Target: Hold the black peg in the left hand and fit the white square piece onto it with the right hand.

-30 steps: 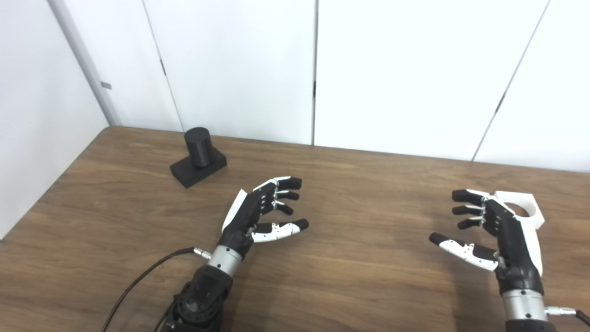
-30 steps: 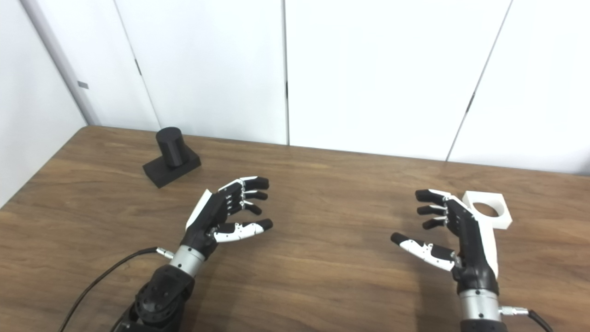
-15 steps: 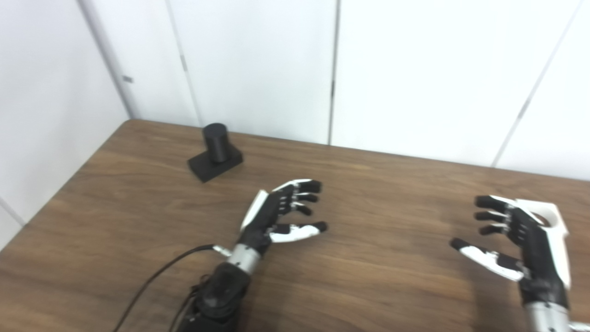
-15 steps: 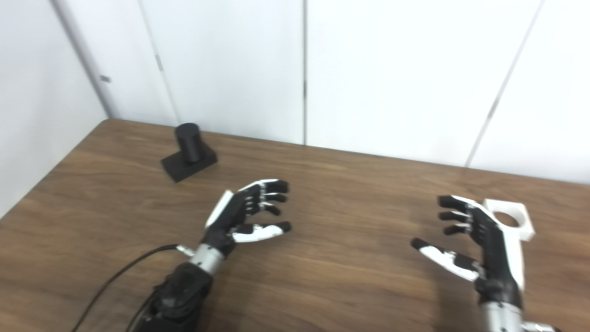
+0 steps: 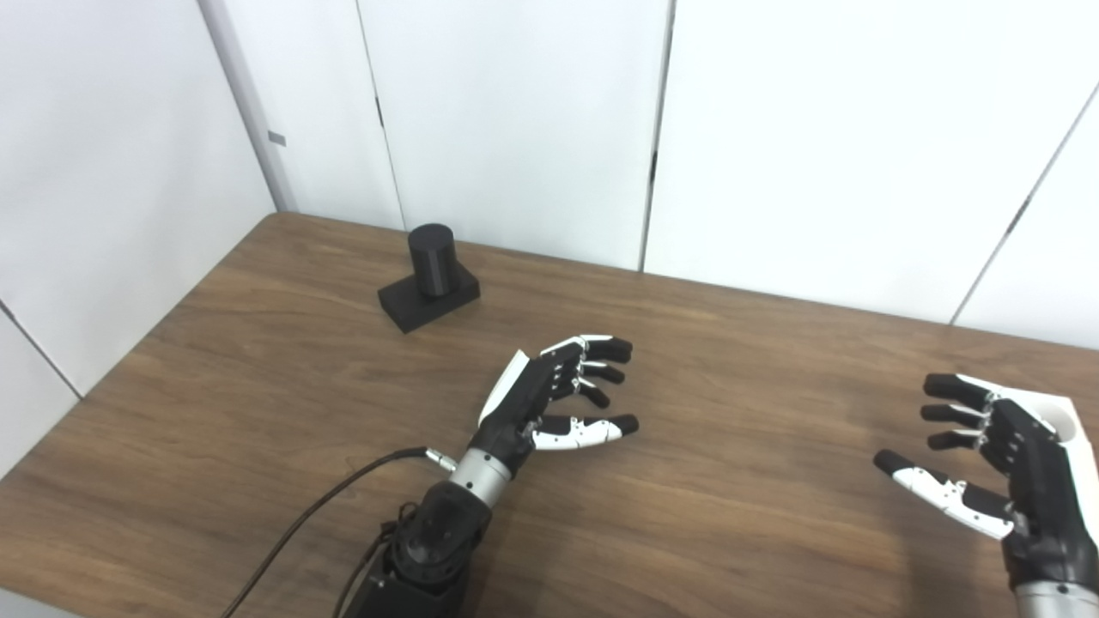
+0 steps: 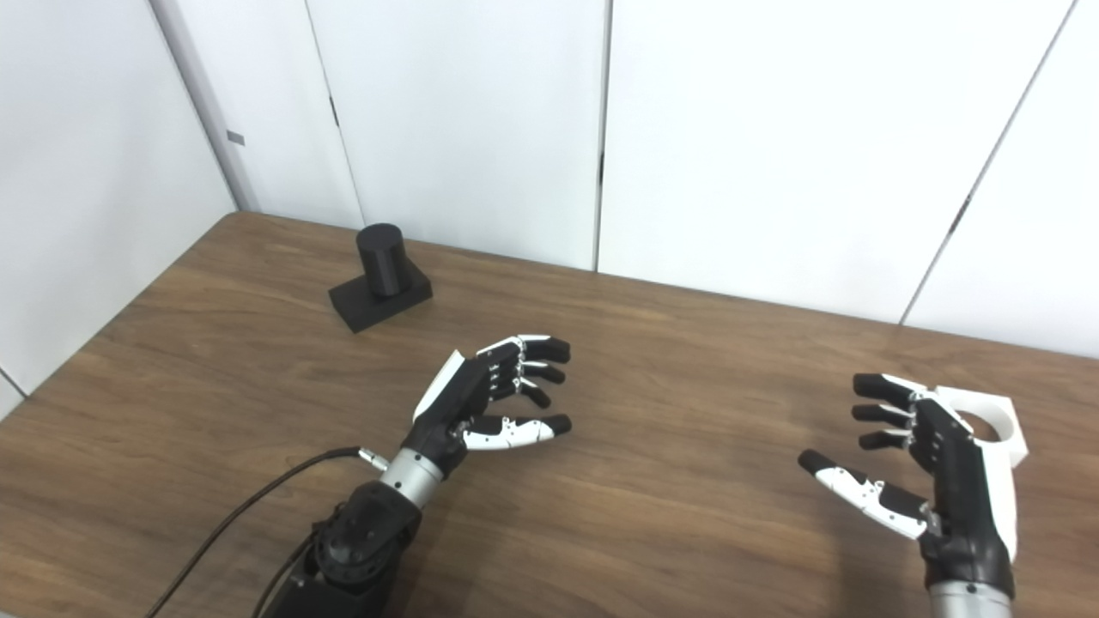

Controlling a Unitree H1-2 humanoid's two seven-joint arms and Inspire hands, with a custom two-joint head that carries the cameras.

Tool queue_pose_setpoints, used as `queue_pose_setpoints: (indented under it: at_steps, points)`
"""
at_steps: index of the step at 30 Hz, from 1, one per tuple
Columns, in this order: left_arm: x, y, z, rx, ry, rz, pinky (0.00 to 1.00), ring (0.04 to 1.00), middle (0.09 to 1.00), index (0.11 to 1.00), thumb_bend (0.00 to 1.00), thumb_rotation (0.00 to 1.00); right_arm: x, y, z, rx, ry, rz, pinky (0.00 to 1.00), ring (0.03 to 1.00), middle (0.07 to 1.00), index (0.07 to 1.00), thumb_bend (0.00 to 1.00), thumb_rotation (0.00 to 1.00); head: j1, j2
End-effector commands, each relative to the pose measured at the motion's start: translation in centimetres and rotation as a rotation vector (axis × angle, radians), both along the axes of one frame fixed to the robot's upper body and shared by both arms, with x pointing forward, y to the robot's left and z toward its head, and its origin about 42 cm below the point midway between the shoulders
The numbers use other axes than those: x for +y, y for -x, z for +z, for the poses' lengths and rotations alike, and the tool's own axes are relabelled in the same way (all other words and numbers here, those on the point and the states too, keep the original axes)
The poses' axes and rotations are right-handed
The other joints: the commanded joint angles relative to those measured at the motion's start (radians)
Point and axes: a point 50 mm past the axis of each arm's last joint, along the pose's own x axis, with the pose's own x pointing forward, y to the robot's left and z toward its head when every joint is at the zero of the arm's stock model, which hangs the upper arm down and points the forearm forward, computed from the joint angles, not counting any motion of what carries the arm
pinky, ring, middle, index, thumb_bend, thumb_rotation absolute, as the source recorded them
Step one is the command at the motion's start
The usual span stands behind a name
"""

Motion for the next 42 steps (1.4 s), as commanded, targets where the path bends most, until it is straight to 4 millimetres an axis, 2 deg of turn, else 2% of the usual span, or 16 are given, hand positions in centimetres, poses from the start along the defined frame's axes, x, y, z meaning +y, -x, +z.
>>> queue_pose_setpoints:
  at_steps: [1,7,11,13,17,27,31,36,39,42]
  points:
    - [0.2,-1.1,2.9,-0.116,-0.033,0.003,0.52,0.673,0.766,0.730,0.68,0.06,0.1,-0.4,2.0,-0.075,-0.001,0.002,0.51,0.644,0.703,0.660,0.61,0.00,0.000,0.000]
    - [2.1,-1.7,4.9,-0.211,-0.296,0.025,0.53,0.671,0.761,0.740,0.73,0.22,0.1,-0.3,2.1,-0.069,-0.001,-0.005,0.51,0.652,0.708,0.664,0.60,0.00,0.003,-0.003]
    - [3.2,-2.1,6.9,-0.228,-0.401,0.082,0.59,0.721,0.765,0.734,0.79,0.26,0.0,-0.3,2.2,-0.061,-0.010,-0.002,0.52,0.653,0.709,0.664,0.59,0.00,0.006,-0.001]
    - [3.8,-2.4,7.6,-0.239,-0.414,0.113,0.59,0.730,0.773,0.735,0.77,0.15,0.0,-0.3,2.2,-0.057,-0.011,-0.004,0.53,0.653,0.711,0.666,0.59,0.00,0.008,-0.002]
    - [4.9,-2.9,8.8,-0.241,-0.435,0.208,0.58,0.722,0.761,0.723,0.76,0.03,0.0,-0.3,2.2,-0.063,-0.006,-0.003,0.52,0.645,0.704,0.660,0.59,0.00,0.013,-0.003]
    - [7.6,-4.1,11.8,-0.282,-0.487,0.304,0.61,0.742,0.778,0.741,0.71,0.06,0.0,-0.2,2.4,-0.043,-0.025,-0.004,0.53,0.661,0.719,0.679,0.57,0.00,0.019,-0.002]
    - [8.6,-4.6,13.0,-0.304,-0.517,0.351,0.65,0.759,0.779,0.734,0.72,0.07,0.1,-0.1,2.5,-0.046,-0.020,-0.011,0.53,0.656,0.720,0.680,0.57,0.00,0.022,0.003]
    - [9.0,-5.4,15.4,-0.320,-0.616,0.422,0.70,0.794,0.794,0.743,0.74,0.15,0.0,-0.1,2.5,-0.048,-0.018,-0.014,0.53,0.656,0.717,0.673,0.57,0.00,0.028,-0.001]
    - [9.4,-5.9,16.6,-0.346,-0.683,0.461,0.63,0.762,0.782,0.739,0.75,0.20,0.0,-0.1,2.4,-0.044,-0.013,-0.004,0.53,0.667,0.719,0.676,0.56,0.00,0.031,0.000]
    - [10.2,-6.5,17.4,-0.346,-0.679,0.485,0.57,0.747,0.794,0.740,0.75,0.14,0.0,-0.1,2.4,-0.037,-0.020,-0.008,0.54,0.665,0.723,0.678,0.56,0.00,0.031,-0.002]
